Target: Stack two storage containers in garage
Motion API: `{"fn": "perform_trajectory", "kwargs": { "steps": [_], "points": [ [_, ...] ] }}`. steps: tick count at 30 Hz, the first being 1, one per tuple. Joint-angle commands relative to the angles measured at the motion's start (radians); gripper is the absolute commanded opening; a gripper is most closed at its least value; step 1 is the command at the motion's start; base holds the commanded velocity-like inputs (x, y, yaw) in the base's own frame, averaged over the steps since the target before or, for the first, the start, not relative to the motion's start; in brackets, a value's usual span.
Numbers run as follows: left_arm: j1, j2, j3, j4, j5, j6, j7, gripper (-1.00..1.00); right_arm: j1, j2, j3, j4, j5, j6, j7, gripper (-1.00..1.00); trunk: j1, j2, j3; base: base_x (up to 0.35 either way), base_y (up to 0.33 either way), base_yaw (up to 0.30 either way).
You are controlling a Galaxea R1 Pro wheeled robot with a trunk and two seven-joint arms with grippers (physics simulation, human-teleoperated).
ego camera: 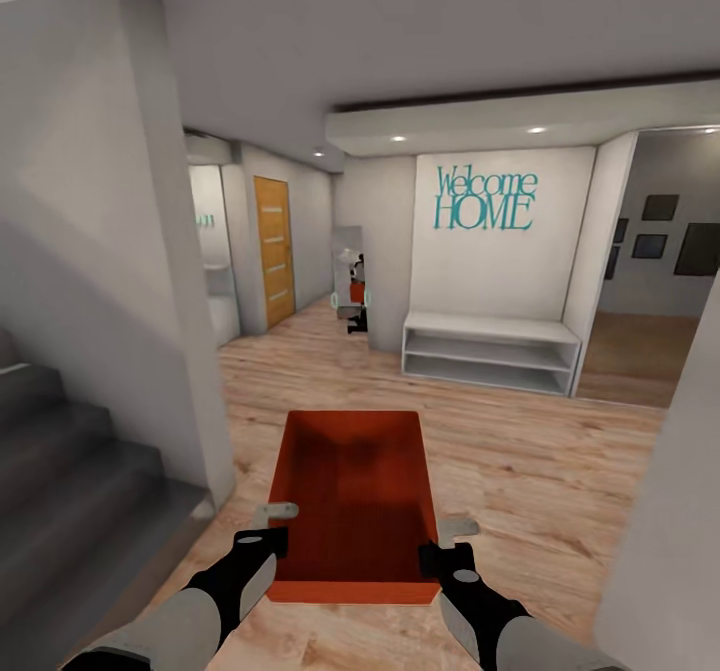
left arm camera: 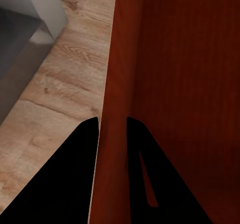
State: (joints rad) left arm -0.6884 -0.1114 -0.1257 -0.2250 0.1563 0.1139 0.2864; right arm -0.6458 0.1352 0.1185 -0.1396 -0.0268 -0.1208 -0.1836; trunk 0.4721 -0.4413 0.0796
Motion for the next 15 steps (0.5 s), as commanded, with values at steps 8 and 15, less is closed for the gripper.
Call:
{"fn": "perform_trajectory", "kwargs": {
  "steps": [8,15],
  "points": [
    [0.0,0.038,0.015,-0.005,-0.018,-0.022,0.031,-1.0,0.0,0.001,-0.017,0.002,-0.01,0.002,0.001,-1.0,0.001,-0.001,0.0,0.322,0.0,0.0],
    [0.0,0.038,0.015,-0.004,-0.018,-0.022,0.031,-1.0,0.0,0.001,-0.017,0.003,-0.01,0.005,0.003,-1.0,0.001,-0.001,0.0,0.322,0.0,0.0]
  ]
}}
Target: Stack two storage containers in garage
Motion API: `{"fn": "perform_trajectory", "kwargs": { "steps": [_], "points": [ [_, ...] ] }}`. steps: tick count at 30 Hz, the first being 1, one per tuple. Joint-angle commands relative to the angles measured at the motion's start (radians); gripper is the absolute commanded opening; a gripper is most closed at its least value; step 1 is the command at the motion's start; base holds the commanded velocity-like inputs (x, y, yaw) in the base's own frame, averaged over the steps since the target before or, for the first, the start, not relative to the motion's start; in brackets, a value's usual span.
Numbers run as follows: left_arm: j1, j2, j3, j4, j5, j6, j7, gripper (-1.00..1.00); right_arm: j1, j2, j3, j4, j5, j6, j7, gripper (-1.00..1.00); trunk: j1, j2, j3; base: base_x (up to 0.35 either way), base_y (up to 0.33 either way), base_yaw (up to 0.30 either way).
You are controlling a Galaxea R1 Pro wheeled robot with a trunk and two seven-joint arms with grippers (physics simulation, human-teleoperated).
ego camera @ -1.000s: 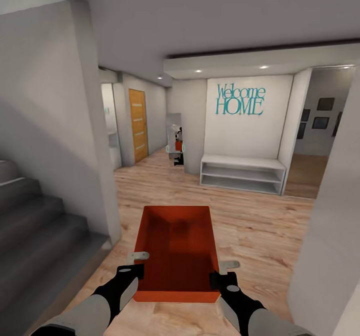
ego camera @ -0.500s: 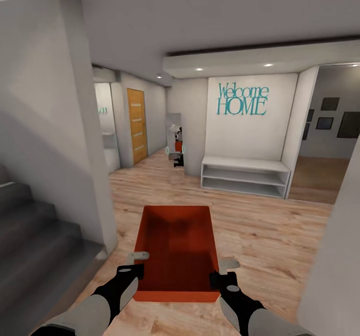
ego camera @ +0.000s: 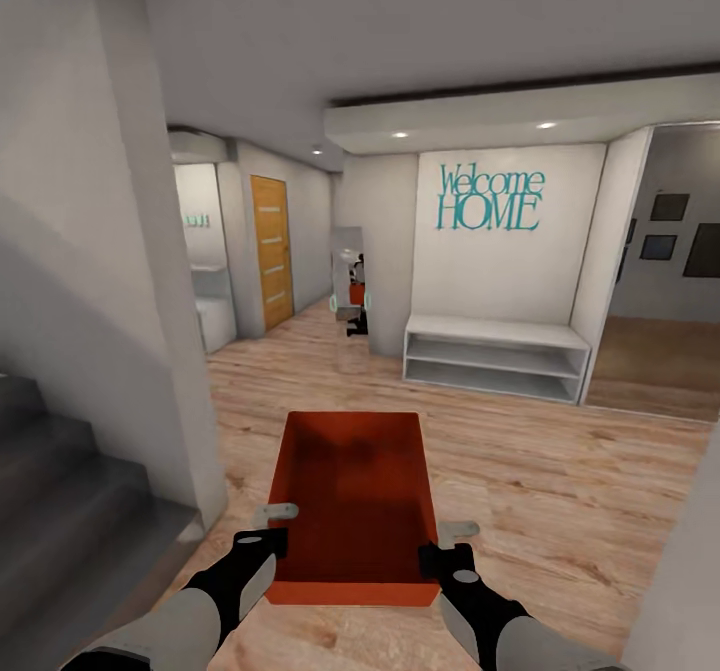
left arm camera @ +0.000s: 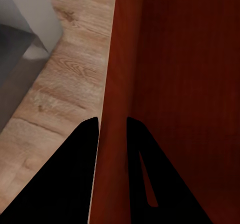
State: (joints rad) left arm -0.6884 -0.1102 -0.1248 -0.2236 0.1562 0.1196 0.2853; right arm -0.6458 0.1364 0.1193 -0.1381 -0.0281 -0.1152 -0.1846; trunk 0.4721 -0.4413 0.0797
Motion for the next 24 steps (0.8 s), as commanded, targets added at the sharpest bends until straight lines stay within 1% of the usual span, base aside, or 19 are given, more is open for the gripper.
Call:
{"fn": "perform_trajectory", "kwargs": {
  "steps": [1,8,11,17,24],
  "points": [
    [0.0,0.037,0.014,-0.005,-0.018,-0.028,0.032,-1.0,0.0,0.0,-0.018,0.002,-0.009,0.0,0.004,-1.0,0.001,-0.001,0.0,0.322,0.0,0.0],
    [0.0,0.037,0.014,-0.004,-0.018,-0.028,0.032,-1.0,0.0,-0.001,-0.018,0.002,-0.009,0.0,0.004,-1.0,0.001,-0.001,0.0,0.322,0.0,0.019],
    [0.0,0.037,0.014,-0.003,-0.018,-0.028,0.032,-1.0,0.0,-0.001,-0.018,0.002,-0.009,0.0,0.004,-1.0,0.001,-0.001,0.0,0.322,0.0,0.177],
    [0.0,0.037,0.014,-0.004,-0.018,-0.028,0.032,-1.0,0.0,-0.001,-0.018,0.002,-0.009,0.0,0.004,-1.0,0.001,-0.001,0.0,0.322,0.0,0.251],
    [0.0,0.037,0.014,-0.005,-0.018,-0.028,0.032,-1.0,0.0,-0.001,-0.018,0.002,-0.009,-0.001,0.004,-1.0,0.001,-0.001,0.0,0.322,0.0,0.049]
  ]
}}
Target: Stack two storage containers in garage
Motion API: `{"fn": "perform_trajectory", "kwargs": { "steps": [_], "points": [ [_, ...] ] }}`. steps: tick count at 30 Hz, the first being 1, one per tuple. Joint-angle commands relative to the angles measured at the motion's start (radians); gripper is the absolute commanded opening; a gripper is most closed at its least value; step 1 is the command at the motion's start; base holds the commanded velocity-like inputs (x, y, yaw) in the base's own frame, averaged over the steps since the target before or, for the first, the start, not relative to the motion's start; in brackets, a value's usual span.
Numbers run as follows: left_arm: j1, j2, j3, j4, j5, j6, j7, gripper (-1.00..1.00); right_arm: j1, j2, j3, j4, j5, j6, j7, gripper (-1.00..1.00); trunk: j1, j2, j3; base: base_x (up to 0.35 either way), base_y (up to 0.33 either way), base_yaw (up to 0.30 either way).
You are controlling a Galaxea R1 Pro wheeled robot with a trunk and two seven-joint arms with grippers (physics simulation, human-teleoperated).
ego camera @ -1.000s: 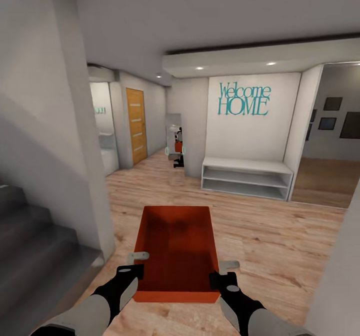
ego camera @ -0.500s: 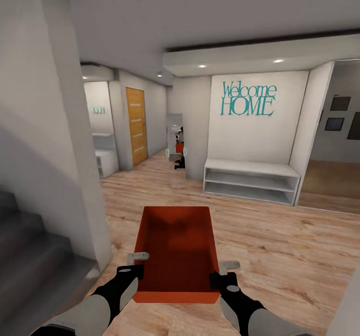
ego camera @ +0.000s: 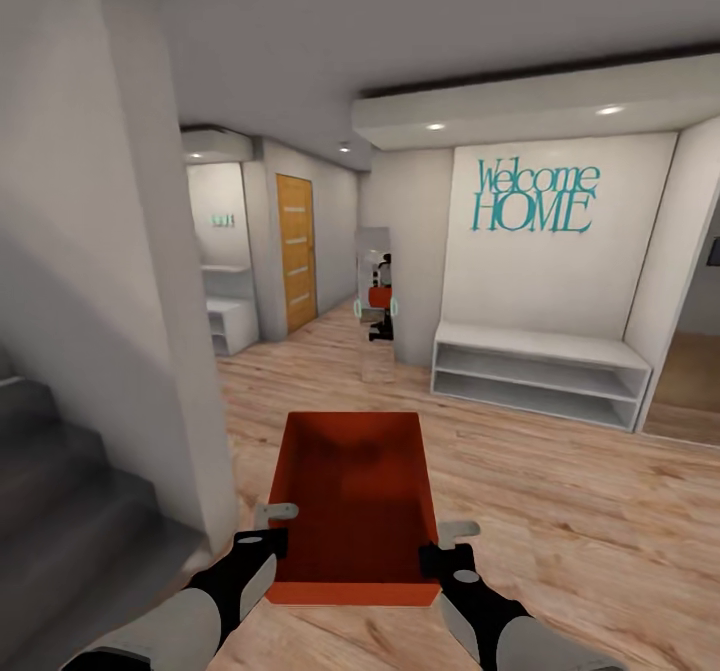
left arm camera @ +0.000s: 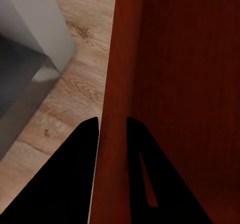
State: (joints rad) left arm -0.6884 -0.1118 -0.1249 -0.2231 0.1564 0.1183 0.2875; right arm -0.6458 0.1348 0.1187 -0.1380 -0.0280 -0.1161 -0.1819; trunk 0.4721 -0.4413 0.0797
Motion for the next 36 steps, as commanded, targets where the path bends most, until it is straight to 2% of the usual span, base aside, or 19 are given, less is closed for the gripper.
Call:
{"fn": "perform_trajectory", "kwargs": {
  "steps": [1,36],
  "points": [
    [0.0,0.038,0.015,-0.005,-0.018,-0.026,0.03,-1.0,0.0,0.0,-0.017,0.002,-0.009,0.0,0.001,-1.0,0.001,-0.001,0.0,0.322,0.0,0.006],
    [0.0,0.038,0.015,-0.004,-0.018,-0.026,0.03,-1.0,0.0,0.002,-0.017,0.002,-0.009,-0.001,-0.001,-1.0,0.001,-0.001,0.0,0.322,0.0,0.0]
  ]
}}
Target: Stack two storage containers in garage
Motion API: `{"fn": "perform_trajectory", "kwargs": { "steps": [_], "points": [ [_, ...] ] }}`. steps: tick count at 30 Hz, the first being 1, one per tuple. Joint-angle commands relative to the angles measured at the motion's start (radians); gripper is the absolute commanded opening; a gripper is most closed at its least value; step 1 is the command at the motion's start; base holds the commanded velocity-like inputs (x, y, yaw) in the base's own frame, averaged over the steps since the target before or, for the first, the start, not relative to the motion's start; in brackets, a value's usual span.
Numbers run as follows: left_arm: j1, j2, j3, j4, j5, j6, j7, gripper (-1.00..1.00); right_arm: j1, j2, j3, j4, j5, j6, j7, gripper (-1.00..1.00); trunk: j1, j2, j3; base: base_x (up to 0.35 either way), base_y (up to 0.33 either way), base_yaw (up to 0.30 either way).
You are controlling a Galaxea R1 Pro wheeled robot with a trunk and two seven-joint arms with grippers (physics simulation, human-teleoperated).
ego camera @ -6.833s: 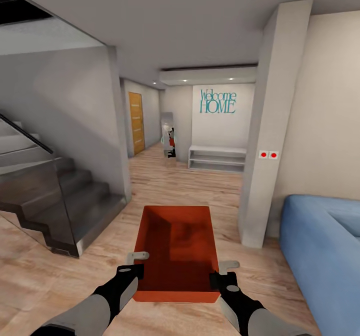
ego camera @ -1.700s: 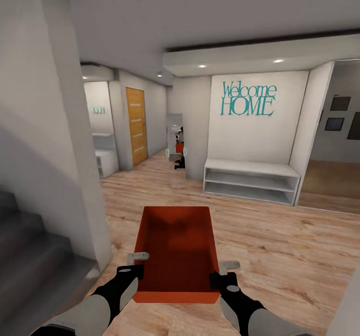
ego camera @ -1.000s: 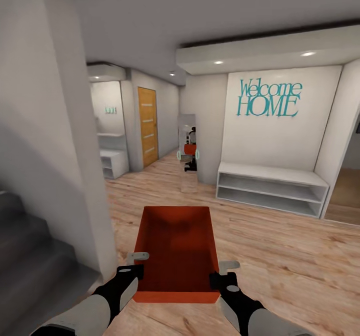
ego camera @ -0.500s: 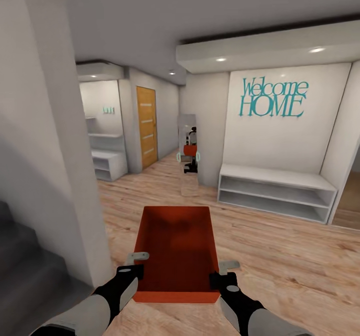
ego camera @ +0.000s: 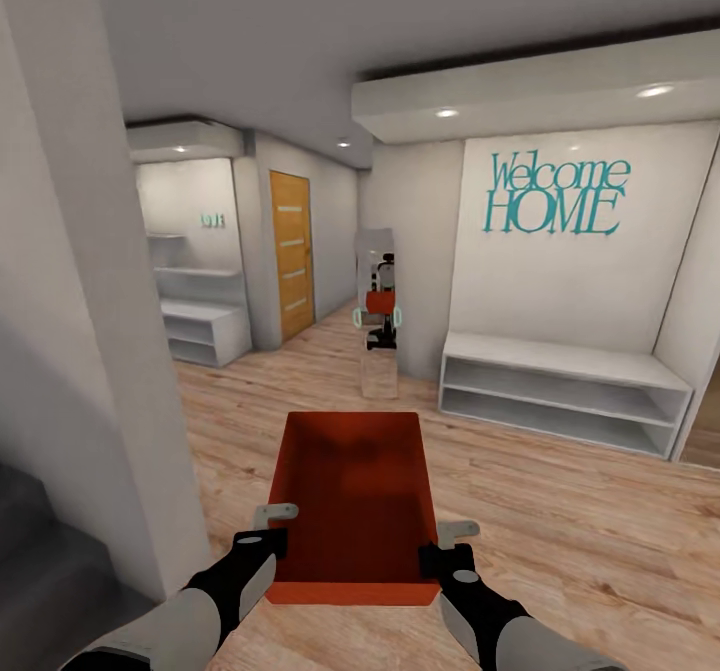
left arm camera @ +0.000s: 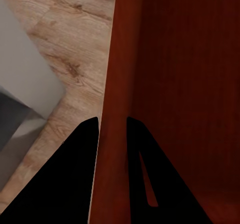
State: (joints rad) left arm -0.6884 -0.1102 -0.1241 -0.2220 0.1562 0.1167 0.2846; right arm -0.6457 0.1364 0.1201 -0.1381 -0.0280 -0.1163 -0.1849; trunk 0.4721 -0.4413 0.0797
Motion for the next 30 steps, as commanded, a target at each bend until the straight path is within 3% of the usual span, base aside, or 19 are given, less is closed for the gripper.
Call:
{"fn": "perform_trajectory", "kwargs": {
  "steps": [1,30],
  "points": [
    [0.0,0.037,0.014,-0.005,-0.018,-0.025,0.033,-1.0,0.0,0.0,-0.019,0.002,-0.009,0.0,0.002,-1.0,0.001,-0.001,0.0,0.322,0.0,0.0],
    [0.0,0.037,0.014,-0.005,-0.018,-0.025,0.033,-1.0,0.0,0.0,-0.019,0.002,-0.008,0.0,0.002,-1.0,0.001,-0.001,0.0,0.322,0.0,0.0]
  ]
}}
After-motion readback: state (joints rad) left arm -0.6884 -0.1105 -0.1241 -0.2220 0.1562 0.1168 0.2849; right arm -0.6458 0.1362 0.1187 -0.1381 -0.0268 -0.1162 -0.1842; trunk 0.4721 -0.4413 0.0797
